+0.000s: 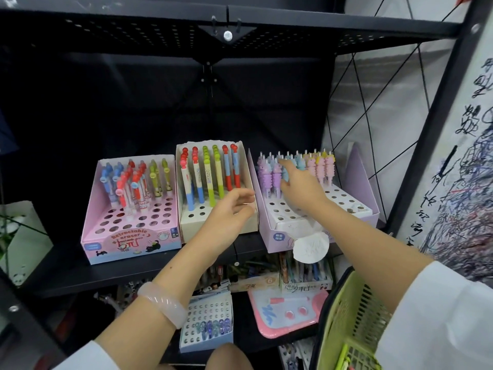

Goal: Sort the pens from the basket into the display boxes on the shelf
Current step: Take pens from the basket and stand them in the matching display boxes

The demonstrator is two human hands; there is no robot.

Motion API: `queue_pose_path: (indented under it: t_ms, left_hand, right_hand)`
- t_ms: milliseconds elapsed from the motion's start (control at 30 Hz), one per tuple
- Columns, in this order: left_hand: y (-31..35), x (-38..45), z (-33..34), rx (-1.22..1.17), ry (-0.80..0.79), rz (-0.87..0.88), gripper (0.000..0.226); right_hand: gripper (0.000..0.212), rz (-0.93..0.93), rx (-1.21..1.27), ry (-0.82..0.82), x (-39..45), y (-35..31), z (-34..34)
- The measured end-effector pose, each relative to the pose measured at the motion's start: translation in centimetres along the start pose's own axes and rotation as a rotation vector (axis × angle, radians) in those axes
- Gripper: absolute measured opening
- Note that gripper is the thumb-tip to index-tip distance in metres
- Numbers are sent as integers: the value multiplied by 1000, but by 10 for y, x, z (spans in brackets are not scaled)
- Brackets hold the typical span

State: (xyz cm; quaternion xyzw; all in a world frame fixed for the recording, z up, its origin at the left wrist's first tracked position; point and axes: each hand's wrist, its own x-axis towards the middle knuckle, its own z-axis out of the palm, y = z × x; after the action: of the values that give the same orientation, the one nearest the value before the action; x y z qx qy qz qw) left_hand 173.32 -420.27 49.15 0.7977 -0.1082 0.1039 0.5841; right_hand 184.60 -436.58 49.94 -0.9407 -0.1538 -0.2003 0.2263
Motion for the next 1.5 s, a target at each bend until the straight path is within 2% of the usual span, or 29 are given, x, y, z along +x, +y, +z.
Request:
queue_pose_path:
  t_ms: [133,233,400,567,667,733,833,900,1033,1200,1300,1500]
  left_hand:
    - [7,-4,15,-28,-9,17,23]
    - [19,-13,39,-109,-43,52,24]
    - [20,-38,96,-263,-235,33,20]
    - [-17,-66,167,-216,-429,-96,20]
    - [-47,-79,196,-94,-548,-160,14]
    - [-63,-83,207,-18,-622,-189,16]
    - [-78,-84,218,37,-695,-213,16]
    - [-84,-81,225,92,-718,-214,16]
    - [-94,-75,231,158,-725,-250,20]
    - [-100,-75,235,153,-726,-299,23]
    - [-101,-76,236,143,-718,-312,24]
    - [-101,-75,234,100,-683,-368,23]
  right_hand:
    - [54,-31,97,-92,-12,6,-11]
    - [43,-35,135,-160,-32,12,-38]
    - [20,-39,376,-202,-105,45,-78]
    - [18,129,403,-292,-193,111,-67]
    - [19,233,260,-349,-239,157,-37]
    - [16,248,78,-490,-264,187,-16]
    - [25,262,-157,-739,-289,232,15]
    - [33,299,-241,-829,-297,251,29]
    - [67,321,-325,-927,-312,276,58]
    - [70,307,-490,-865,-325,284,86]
    - [63,246,-602,-826,-335,286,96]
    - [44,299,-634,-756,-331,282,108]
